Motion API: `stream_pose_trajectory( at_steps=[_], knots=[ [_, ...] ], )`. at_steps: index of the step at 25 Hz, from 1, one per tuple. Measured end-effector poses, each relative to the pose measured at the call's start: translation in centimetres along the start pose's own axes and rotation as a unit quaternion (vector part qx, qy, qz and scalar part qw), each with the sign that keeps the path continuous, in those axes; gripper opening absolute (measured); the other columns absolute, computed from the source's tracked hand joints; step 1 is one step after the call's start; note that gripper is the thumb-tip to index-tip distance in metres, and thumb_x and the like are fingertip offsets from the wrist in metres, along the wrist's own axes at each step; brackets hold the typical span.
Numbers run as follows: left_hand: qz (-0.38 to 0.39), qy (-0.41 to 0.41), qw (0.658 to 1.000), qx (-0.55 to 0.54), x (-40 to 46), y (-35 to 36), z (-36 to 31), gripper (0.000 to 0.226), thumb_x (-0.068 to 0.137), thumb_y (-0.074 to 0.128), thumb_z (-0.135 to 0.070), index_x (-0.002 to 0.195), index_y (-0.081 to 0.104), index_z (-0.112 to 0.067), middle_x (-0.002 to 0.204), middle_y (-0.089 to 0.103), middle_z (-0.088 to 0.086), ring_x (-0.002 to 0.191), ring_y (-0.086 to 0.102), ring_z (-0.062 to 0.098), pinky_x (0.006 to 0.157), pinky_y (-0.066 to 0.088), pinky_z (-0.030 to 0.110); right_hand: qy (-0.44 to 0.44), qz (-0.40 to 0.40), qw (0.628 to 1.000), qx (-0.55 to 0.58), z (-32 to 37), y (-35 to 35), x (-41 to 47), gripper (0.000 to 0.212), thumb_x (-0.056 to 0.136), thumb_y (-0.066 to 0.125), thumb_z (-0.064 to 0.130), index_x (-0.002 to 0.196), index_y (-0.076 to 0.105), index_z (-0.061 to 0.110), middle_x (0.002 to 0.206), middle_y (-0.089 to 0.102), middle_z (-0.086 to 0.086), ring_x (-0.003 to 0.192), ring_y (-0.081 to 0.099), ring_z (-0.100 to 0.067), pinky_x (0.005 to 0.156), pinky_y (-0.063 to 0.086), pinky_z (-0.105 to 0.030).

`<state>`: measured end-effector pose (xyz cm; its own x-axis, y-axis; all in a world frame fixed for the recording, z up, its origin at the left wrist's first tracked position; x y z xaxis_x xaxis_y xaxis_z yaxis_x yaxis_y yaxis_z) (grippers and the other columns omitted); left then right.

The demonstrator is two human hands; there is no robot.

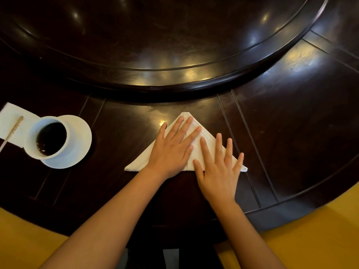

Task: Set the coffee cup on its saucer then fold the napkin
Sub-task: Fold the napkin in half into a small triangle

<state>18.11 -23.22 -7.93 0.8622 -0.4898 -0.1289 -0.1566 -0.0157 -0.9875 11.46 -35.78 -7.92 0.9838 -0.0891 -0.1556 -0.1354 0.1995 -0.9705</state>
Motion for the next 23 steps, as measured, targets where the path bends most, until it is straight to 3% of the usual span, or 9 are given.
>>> stream_pose_trajectory(
  at_steps=[4,8,11,13,16,23],
  knots=[
    [0.012,-0.006,1.000,-0.016,0.1,0.1,0.0,0.057,0.092,0.009,-0.043,0.148,0.006,-0.035,0.159,0.003,0.001,0.145,-0.004,0.019,0.113,0.005,0.050,0.048,0.022,0.998,-0.024,-4.1,-0.6,-1.5,0.070,0.085,0.016,0.072,0.145,-0.003,0.041,0.156,-0.008,-0.002,0.143,-0.012,-0.023,0.109,-0.005,-0.059],
    [0.010,-0.004,1.000,-0.022,0.0,-0.3,-0.3,0.059,0.092,0.005,-0.045,0.149,0.003,-0.032,0.159,0.001,0.001,0.145,-0.006,0.018,0.113,0.003,0.049,0.085,0.000,0.996,0.001,-5.2,-2.4,-1.6,0.067,0.088,0.011,0.063,0.147,0.001,0.032,0.154,-0.012,0.001,0.142,-0.016,-0.017,0.110,-0.006,-0.063],
    [-0.050,-0.044,0.997,-0.043,-0.6,-1.3,0.2,0.059,0.094,0.016,-0.039,0.149,0.002,-0.020,0.158,0.003,0.002,0.144,0.002,0.016,0.114,0.004,0.049,-0.027,-0.078,0.996,0.033,0.0,-3.6,1.7,0.058,0.093,0.024,0.043,0.146,0.007,0.030,0.155,-0.001,0.000,0.143,-0.006,-0.017,0.109,-0.004,-0.058],
    [-0.094,-0.100,0.990,-0.020,-1.7,-1.7,1.2,0.059,0.096,0.020,-0.035,0.149,0.004,-0.015,0.156,0.004,0.003,0.144,0.007,0.017,0.114,0.004,0.050,-0.109,-0.062,0.991,0.042,3.7,-2.9,4.3,0.055,0.095,0.027,0.036,0.146,0.010,0.029,0.156,0.004,-0.001,0.143,-0.004,-0.018,0.111,0.001,-0.057],
    [-0.058,-0.086,0.995,0.002,-4.2,-0.5,2.4,0.057,0.096,0.019,-0.035,0.148,0.007,-0.016,0.157,0.008,0.002,0.144,0.007,0.016,0.113,0.011,0.050,-0.177,0.000,0.984,0.003,5.6,-0.6,5.9,0.053,0.098,0.026,0.039,0.147,0.011,0.028,0.158,0.007,-0.003,0.144,-0.004,-0.020,0.114,0.007,-0.055],
    [0.010,-0.010,1.000,-0.027,-9.1,0.9,5.1,0.060,0.096,0.023,-0.040,0.148,0.010,-0.013,0.156,0.008,0.004,0.143,0.007,0.016,0.114,0.017,0.041,-0.244,0.018,0.969,-0.031,5.8,0.2,6.6,0.055,0.096,0.019,0.046,0.147,0.004,0.031,0.158,0.004,-0.002,0.144,-0.007,-0.018,0.115,0.002,-0.051]
  ],
)
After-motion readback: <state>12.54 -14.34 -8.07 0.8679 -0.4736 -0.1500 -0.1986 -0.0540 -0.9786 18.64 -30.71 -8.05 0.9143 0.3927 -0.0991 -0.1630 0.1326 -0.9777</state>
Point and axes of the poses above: each hand's wrist, its own x-axis towards the middle knuckle, its own y-axis out of the palm, z = x × y, the point moved 5 cm from there along x, towards the middle knuckle
